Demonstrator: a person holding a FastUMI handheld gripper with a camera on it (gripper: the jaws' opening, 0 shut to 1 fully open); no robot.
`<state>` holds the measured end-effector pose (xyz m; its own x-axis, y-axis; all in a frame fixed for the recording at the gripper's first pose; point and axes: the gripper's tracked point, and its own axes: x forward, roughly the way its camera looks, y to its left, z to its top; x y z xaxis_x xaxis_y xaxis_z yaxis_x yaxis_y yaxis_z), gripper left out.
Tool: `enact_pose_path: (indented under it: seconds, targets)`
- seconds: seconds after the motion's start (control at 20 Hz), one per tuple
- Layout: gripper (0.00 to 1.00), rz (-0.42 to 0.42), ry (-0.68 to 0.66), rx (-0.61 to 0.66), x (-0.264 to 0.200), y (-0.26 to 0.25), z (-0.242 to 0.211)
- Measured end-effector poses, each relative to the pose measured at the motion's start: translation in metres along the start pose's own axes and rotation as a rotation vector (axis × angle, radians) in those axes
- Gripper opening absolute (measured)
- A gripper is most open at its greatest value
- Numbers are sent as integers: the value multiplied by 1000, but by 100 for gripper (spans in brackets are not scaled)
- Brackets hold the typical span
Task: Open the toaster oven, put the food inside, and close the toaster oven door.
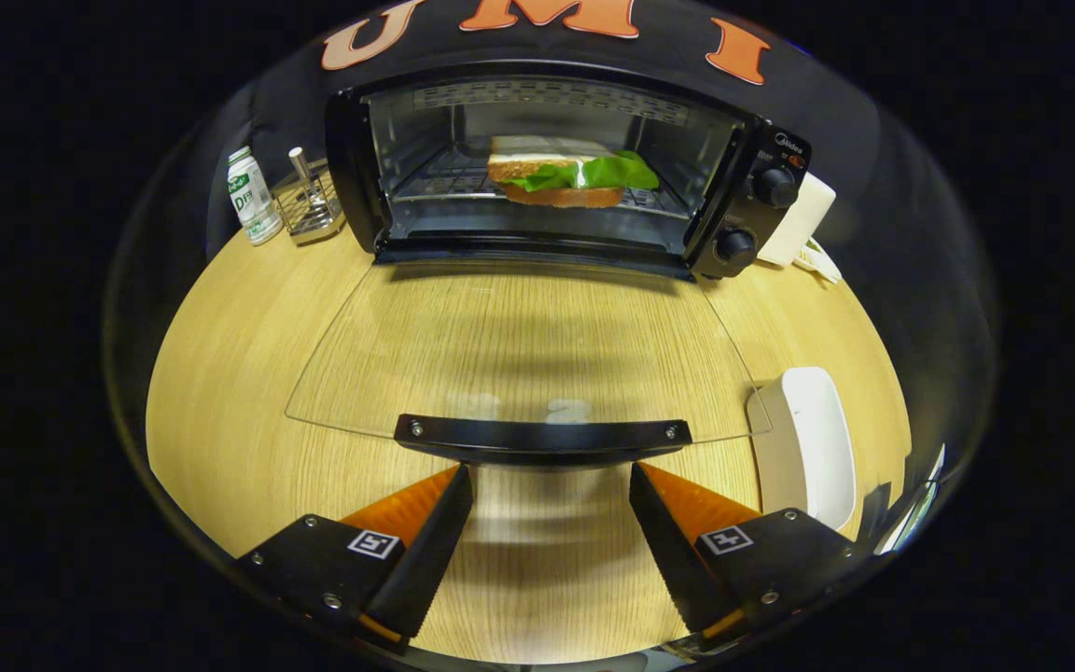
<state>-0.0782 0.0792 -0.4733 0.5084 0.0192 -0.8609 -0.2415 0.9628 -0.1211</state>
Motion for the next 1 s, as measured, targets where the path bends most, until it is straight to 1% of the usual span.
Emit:
enact_pose_path:
  seconds: [0.15,0.4,0.85,1.0]
  targets:
    - [100,5,-11,33,-8,0,8]
    - [100,10,-71,25,-32,-6,29]
    - [100,7,-183,68,-57,-19,91]
    - [100,7,-220,61,-62,-21,114]
